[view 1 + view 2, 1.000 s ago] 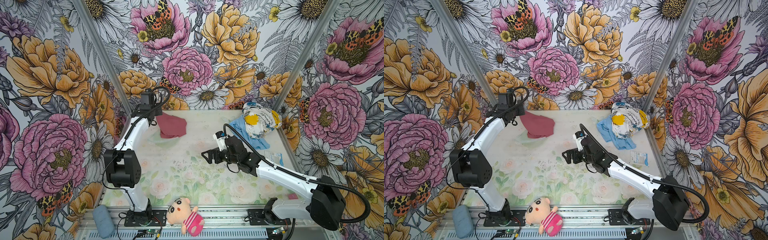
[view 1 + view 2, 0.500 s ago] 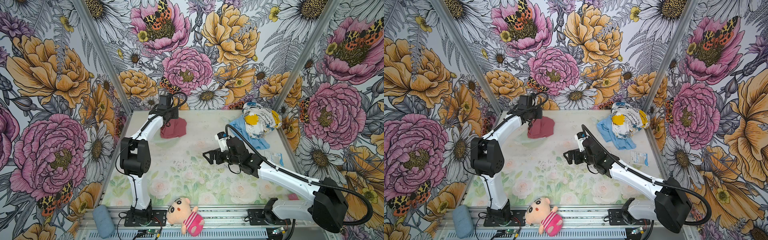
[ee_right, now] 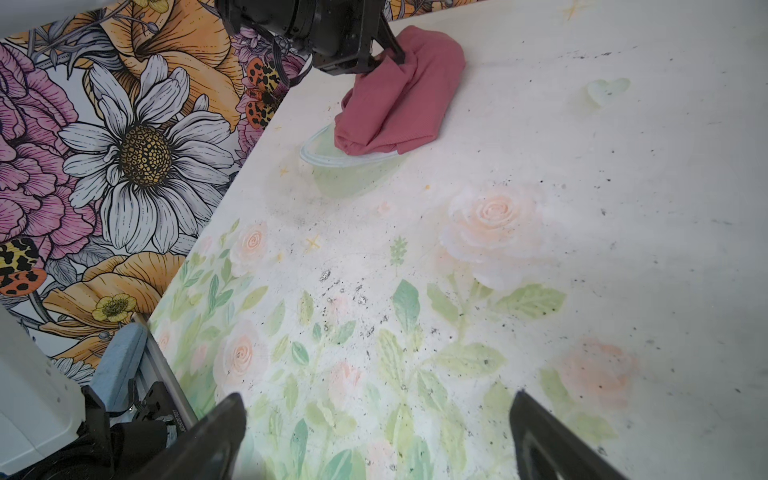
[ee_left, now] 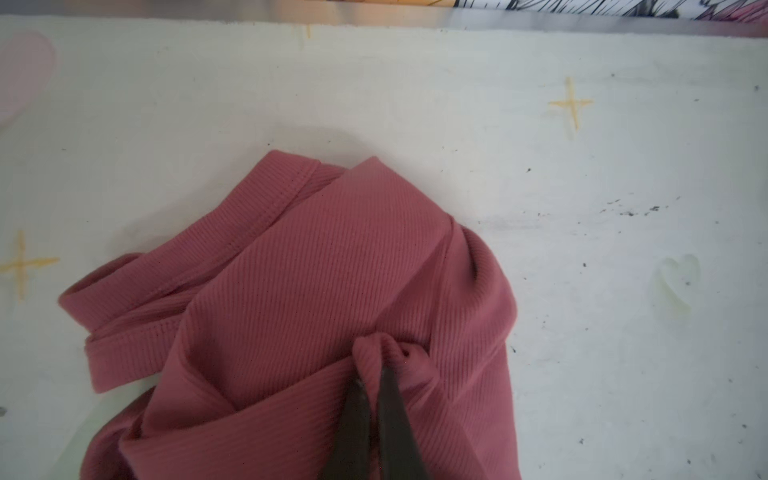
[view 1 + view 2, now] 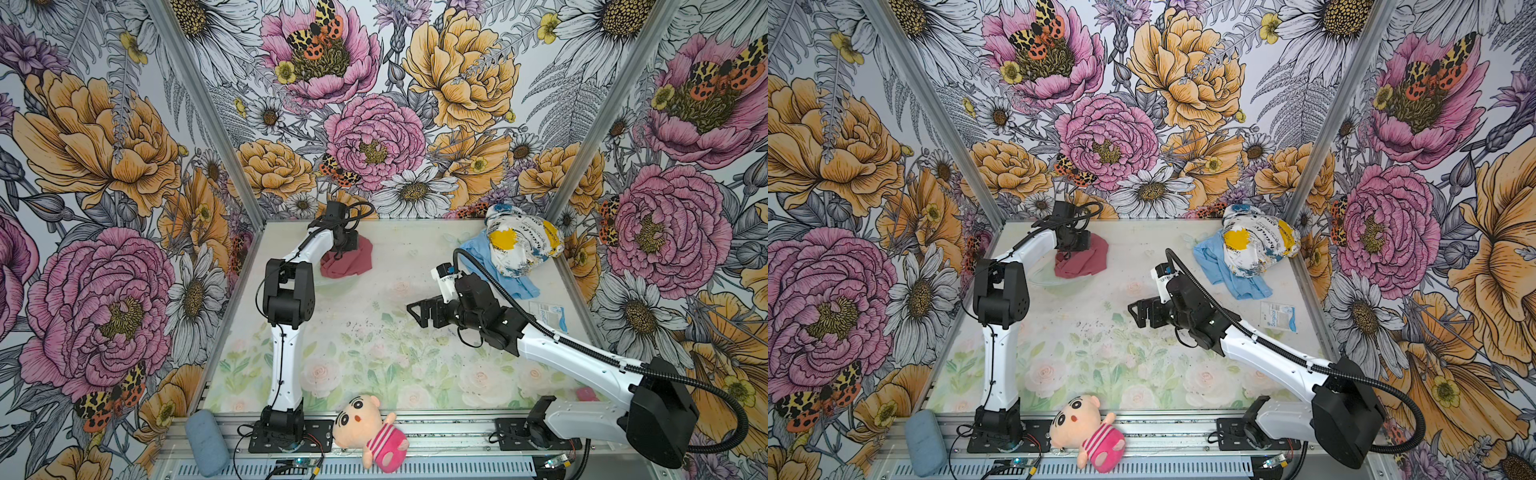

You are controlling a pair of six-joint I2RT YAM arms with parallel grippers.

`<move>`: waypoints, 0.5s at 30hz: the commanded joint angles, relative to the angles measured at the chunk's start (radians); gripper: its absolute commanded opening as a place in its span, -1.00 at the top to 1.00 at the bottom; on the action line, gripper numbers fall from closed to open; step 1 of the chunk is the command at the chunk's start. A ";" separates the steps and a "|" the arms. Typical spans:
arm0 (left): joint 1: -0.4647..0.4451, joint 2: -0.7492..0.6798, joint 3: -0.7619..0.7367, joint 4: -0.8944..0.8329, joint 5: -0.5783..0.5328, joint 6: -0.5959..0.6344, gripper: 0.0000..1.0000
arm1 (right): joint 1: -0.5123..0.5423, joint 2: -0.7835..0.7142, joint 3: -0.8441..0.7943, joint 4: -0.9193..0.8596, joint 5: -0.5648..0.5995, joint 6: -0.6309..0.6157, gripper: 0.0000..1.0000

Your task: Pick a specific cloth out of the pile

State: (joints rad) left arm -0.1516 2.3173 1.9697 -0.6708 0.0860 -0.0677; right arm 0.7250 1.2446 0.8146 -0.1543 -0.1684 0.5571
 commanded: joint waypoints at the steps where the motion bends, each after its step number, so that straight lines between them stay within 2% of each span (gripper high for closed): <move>1: 0.024 0.000 0.049 -0.005 0.014 0.046 0.94 | -0.006 -0.025 -0.004 -0.003 0.015 0.006 -0.98; 2: 0.026 -0.012 0.046 -0.004 0.027 0.061 0.77 | -0.005 -0.026 -0.002 -0.005 0.014 0.007 -0.98; 6: 0.034 -0.122 -0.015 0.018 0.062 0.149 -0.29 | -0.005 -0.041 -0.008 -0.006 0.025 0.012 -0.99; 9: 0.048 -0.200 -0.077 0.021 0.038 0.203 -0.81 | -0.005 -0.037 -0.012 -0.006 0.028 0.009 -0.98; 11: 0.060 -0.228 -0.109 -0.010 0.051 0.262 -0.98 | -0.006 -0.029 -0.009 -0.006 0.022 0.010 -0.98; 13: 0.066 -0.250 -0.145 -0.065 0.067 0.379 -0.98 | -0.005 -0.021 -0.001 -0.005 0.007 0.007 -0.98; 15: 0.061 -0.283 -0.225 -0.061 0.037 0.503 -0.98 | -0.005 -0.019 0.005 -0.005 -0.002 0.009 -0.98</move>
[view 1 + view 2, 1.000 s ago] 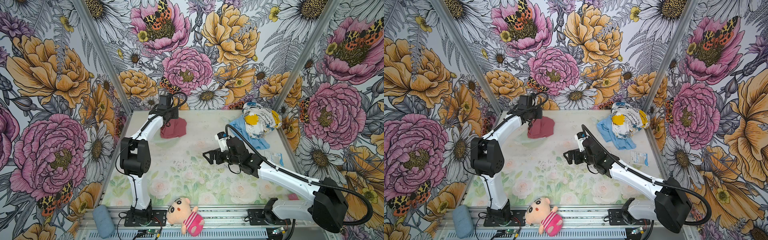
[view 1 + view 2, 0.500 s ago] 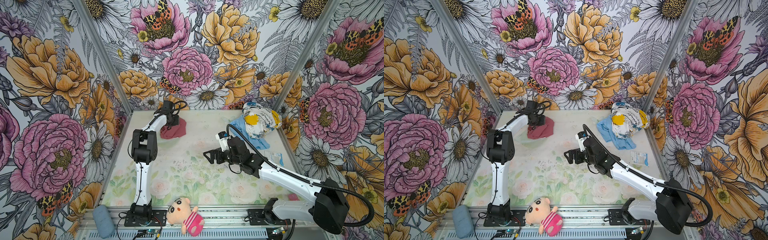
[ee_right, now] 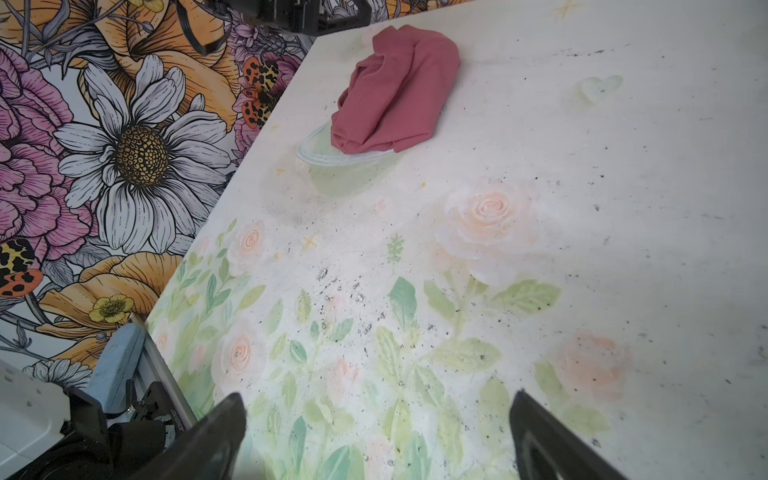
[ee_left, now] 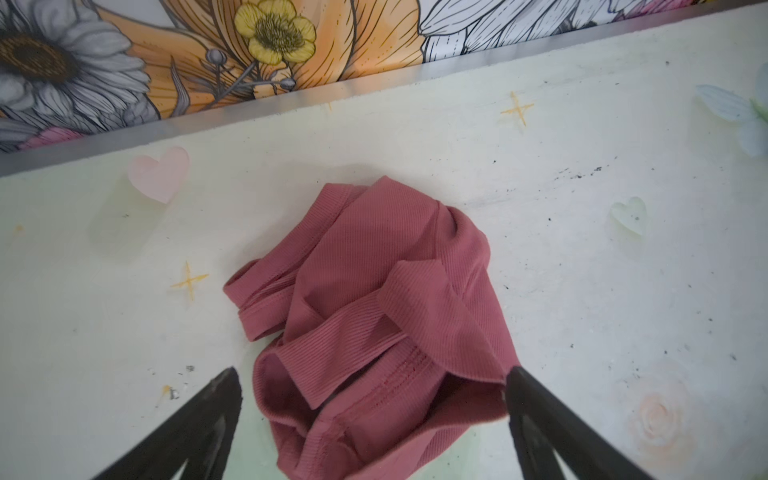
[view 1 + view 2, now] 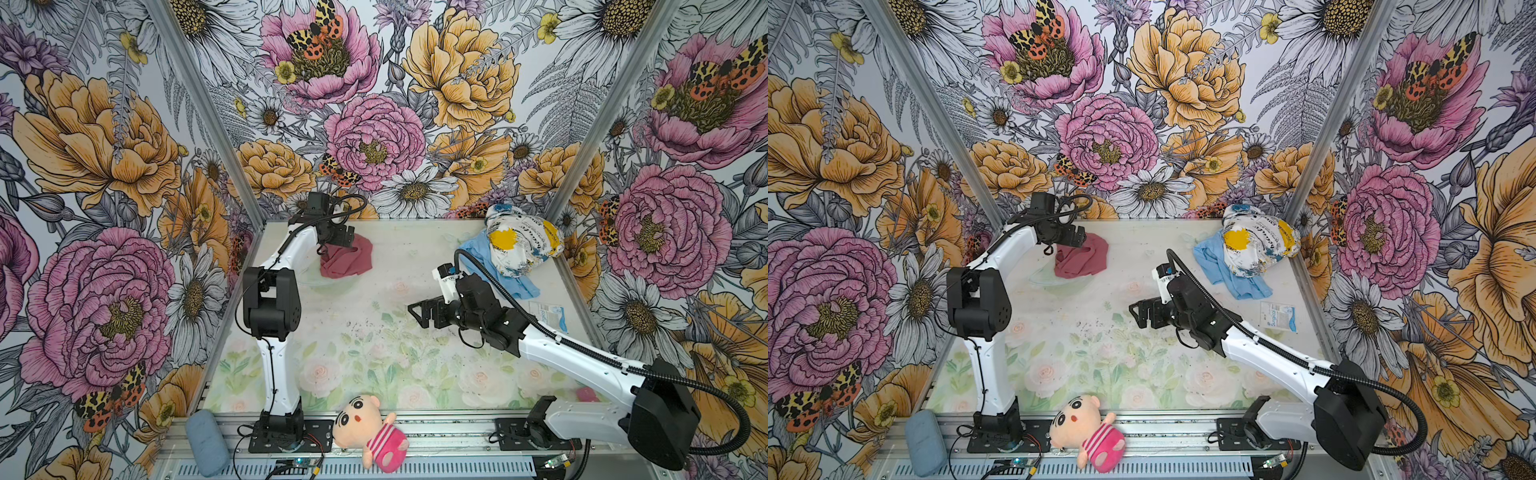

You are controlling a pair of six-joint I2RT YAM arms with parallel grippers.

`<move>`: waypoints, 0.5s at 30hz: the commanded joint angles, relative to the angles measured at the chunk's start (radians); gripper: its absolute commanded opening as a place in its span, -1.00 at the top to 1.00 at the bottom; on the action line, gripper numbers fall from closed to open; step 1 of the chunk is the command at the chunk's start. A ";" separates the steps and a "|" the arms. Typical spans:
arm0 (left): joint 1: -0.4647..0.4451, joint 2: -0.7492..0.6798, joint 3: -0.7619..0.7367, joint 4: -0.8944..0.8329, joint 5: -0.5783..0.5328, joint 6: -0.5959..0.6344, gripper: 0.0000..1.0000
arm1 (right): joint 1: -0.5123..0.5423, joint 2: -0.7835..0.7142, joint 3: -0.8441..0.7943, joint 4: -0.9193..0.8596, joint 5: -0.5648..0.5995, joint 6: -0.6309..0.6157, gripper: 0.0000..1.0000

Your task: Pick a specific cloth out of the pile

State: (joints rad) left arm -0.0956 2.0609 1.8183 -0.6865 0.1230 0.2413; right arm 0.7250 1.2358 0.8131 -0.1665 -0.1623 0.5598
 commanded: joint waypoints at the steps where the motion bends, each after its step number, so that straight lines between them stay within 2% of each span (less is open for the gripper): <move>1: 0.003 -0.031 -0.107 -0.043 -0.004 0.269 -0.98 | -0.006 -0.009 0.010 0.008 -0.010 0.004 -0.98; 5: -0.008 -0.018 -0.158 -0.044 -0.011 0.458 -0.98 | -0.007 0.006 0.040 0.005 -0.038 -0.002 -0.98; 8: -0.008 0.018 -0.119 -0.026 -0.001 0.491 -0.98 | -0.007 0.012 0.054 0.006 -0.045 0.007 -0.98; 12: -0.027 0.106 -0.049 0.028 -0.104 0.548 -0.98 | -0.007 0.005 0.060 0.006 -0.039 0.029 -0.98; 15: -0.023 0.177 0.029 0.030 -0.098 0.545 -0.98 | -0.007 -0.012 0.055 0.004 -0.026 0.044 -0.98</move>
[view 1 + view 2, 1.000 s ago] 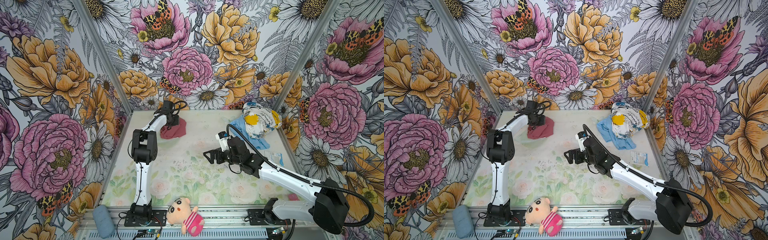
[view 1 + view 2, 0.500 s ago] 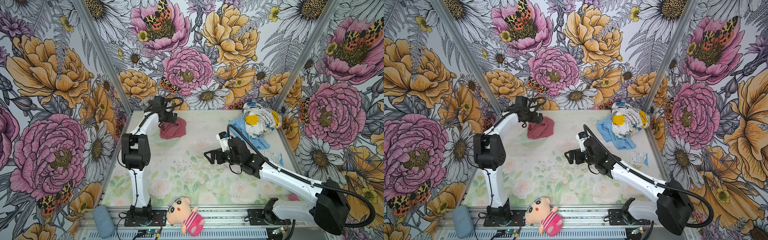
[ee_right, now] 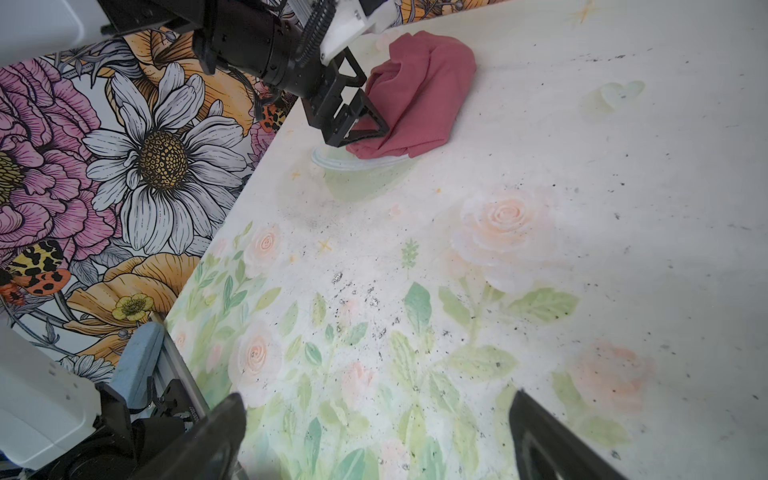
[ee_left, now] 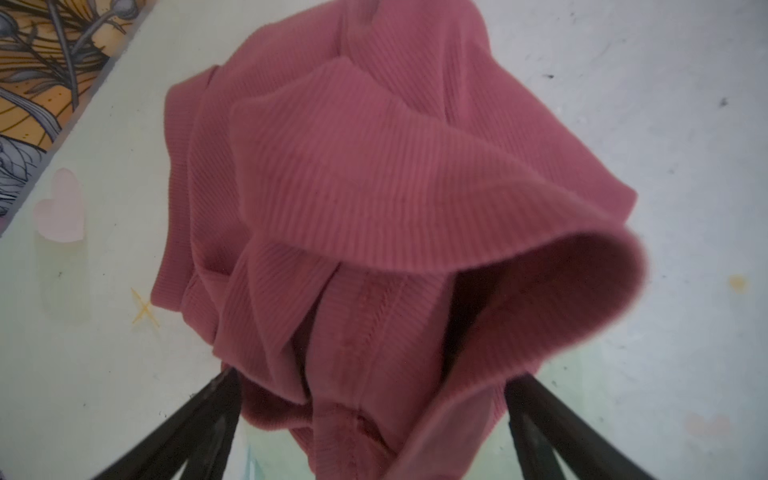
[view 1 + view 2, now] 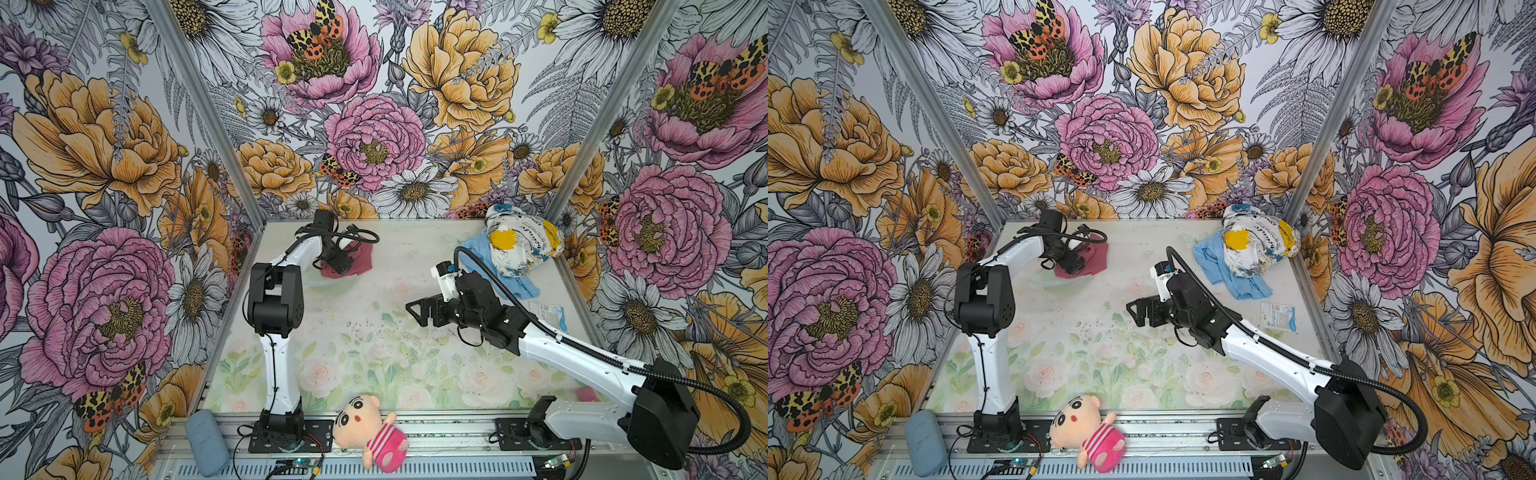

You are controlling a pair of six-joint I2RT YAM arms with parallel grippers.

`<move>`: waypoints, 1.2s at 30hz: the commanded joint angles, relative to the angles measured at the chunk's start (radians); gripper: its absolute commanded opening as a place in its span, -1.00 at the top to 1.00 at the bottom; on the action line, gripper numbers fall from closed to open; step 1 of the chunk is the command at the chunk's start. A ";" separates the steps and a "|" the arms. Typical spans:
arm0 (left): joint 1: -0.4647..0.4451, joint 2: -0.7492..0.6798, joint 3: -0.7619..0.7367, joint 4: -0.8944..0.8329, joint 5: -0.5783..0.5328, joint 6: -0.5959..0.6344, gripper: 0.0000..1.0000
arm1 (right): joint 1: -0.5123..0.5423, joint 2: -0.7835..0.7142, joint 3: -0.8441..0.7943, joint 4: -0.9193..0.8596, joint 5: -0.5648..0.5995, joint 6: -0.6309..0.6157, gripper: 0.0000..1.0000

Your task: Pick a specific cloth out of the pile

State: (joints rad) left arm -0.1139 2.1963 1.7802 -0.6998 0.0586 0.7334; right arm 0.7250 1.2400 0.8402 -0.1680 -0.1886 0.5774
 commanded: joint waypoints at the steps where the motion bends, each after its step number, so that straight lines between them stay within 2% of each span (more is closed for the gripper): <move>1: -0.006 0.063 0.088 0.043 -0.029 0.051 -0.98 | -0.006 -0.023 0.025 0.005 0.004 0.030 -0.98; 7: -0.032 0.176 0.184 0.057 -0.019 0.060 -0.98 | -0.010 -0.038 0.023 -0.020 0.027 0.041 -0.98; 13: -0.031 0.248 0.230 -0.012 0.057 0.050 -0.97 | -0.010 -0.040 0.028 -0.033 0.042 0.047 -0.98; 16: -0.029 0.260 0.241 -0.056 0.062 0.072 -0.77 | -0.011 -0.038 0.028 -0.033 0.055 0.042 -0.98; 19: -0.007 0.260 0.282 -0.110 0.127 0.019 -0.32 | -0.010 -0.026 0.038 -0.034 0.051 0.035 -0.98; 20: 0.001 0.253 0.283 -0.115 0.145 0.004 -0.03 | -0.011 -0.022 0.041 -0.034 0.050 0.035 -0.98; 21: 0.006 0.247 0.280 -0.113 0.146 -0.010 0.82 | -0.012 -0.019 0.044 -0.033 0.048 0.034 -0.98; 22: 0.011 0.246 0.285 -0.110 0.121 -0.031 1.00 | -0.012 -0.015 0.046 -0.033 0.045 0.032 -0.98; 24: 0.026 0.238 0.285 -0.097 0.085 -0.066 1.00 | -0.012 -0.013 0.046 -0.033 0.043 0.029 -0.98; 26: 0.056 0.224 0.291 -0.073 0.099 -0.149 1.00 | -0.012 -0.013 0.044 -0.034 0.042 0.024 -0.98; 33: 0.244 0.162 0.372 -0.069 0.284 -0.533 1.00 | -0.012 -0.014 0.045 -0.030 0.043 0.015 -0.98; 35: 0.283 0.133 0.349 -0.031 0.272 -0.609 1.00 | -0.012 -0.006 0.051 -0.031 0.041 0.012 -0.98; 36: 0.301 0.120 0.337 -0.014 0.232 -0.650 1.00 | -0.012 0.000 0.054 -0.031 0.037 0.010 -0.98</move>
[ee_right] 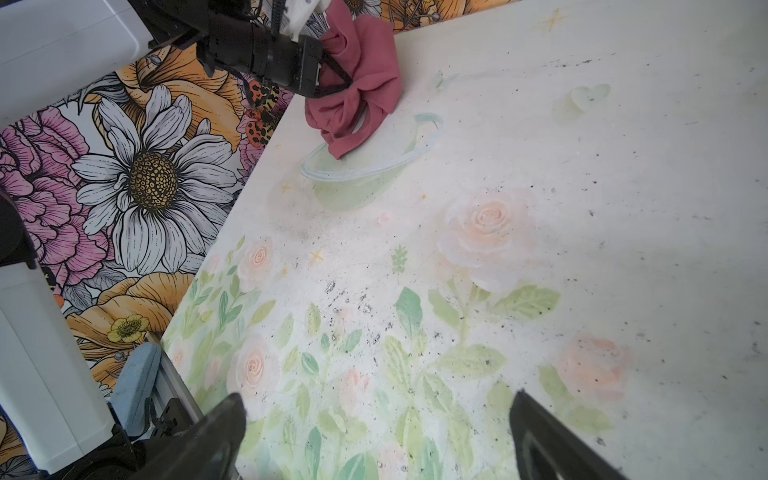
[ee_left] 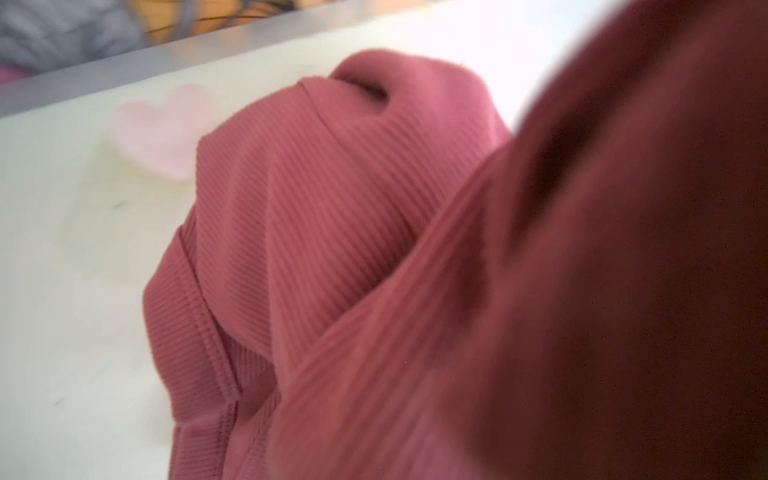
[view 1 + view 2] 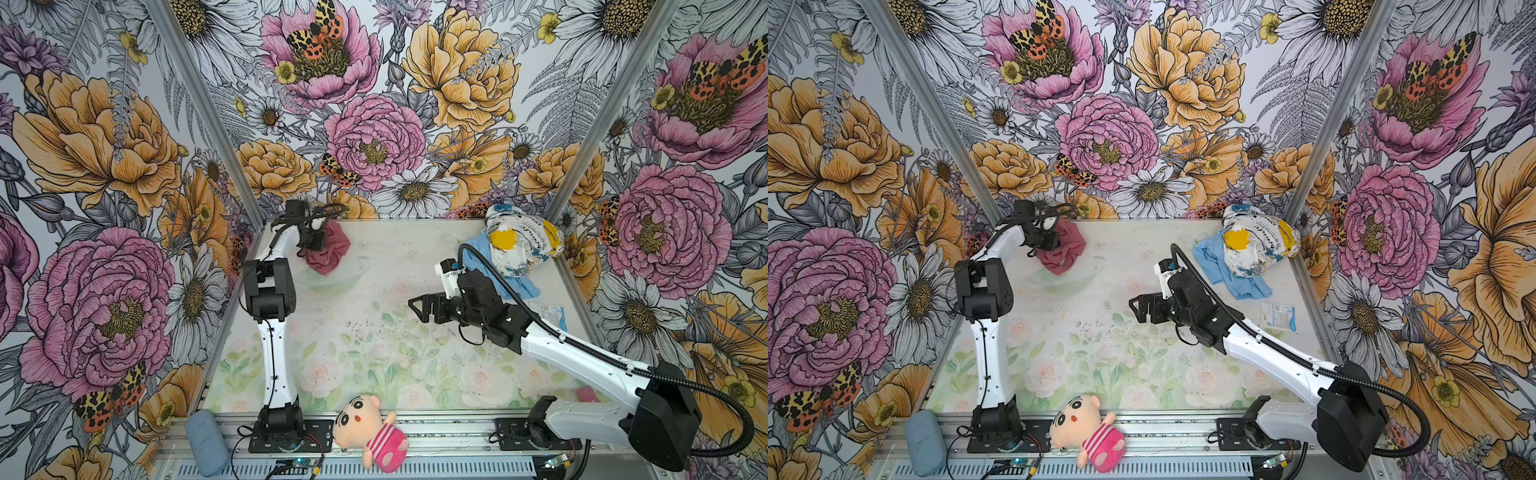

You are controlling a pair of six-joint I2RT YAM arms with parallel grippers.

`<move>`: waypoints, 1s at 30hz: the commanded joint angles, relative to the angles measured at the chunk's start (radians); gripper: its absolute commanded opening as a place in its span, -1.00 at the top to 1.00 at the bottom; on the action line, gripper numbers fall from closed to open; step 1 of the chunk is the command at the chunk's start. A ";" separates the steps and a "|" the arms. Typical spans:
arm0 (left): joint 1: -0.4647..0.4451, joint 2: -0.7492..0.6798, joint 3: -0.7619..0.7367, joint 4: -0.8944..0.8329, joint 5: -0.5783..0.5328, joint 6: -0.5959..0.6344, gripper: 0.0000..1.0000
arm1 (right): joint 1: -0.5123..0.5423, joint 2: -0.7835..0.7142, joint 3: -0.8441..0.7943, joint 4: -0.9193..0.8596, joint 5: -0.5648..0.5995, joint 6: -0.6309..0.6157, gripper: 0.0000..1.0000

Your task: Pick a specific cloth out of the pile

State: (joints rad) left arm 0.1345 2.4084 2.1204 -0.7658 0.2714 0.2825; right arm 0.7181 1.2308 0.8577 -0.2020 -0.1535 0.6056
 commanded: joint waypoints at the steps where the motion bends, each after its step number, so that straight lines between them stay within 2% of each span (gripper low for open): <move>1: 0.067 -0.096 -0.005 0.060 -0.007 -0.227 1.00 | -0.004 0.013 0.039 0.003 -0.001 -0.020 -0.98; 7: 0.112 -0.025 0.032 0.062 -0.108 -0.293 1.00 | -0.005 0.027 0.052 0.001 -0.011 -0.024 -0.98; 16: 0.093 0.044 0.053 0.044 -0.113 -0.335 1.00 | -0.004 -0.013 0.018 0.001 0.016 -0.012 -0.98; 21: 0.072 0.043 0.025 0.017 -0.153 -0.318 0.96 | -0.005 -0.010 0.011 0.003 0.019 -0.017 -0.98; 23: 0.068 0.015 -0.003 0.021 -0.153 -0.310 0.37 | -0.006 -0.007 0.013 0.001 0.020 -0.025 -0.98; 26: 0.053 -0.057 -0.080 0.062 -0.151 -0.284 -0.20 | -0.006 -0.007 0.022 0.001 0.019 -0.032 -0.98; 28: 0.050 -0.109 -0.143 0.108 -0.154 -0.287 -0.46 | -0.007 -0.008 0.028 0.002 0.014 -0.032 -0.98; 30: 0.050 -0.156 -0.203 0.150 -0.171 -0.301 -0.60 | -0.007 -0.012 0.032 0.003 0.008 -0.028 -0.98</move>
State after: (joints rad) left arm 0.1913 2.3566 1.9617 -0.6983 0.1295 -0.0174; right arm 0.7155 1.2438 0.8780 -0.2020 -0.1505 0.5896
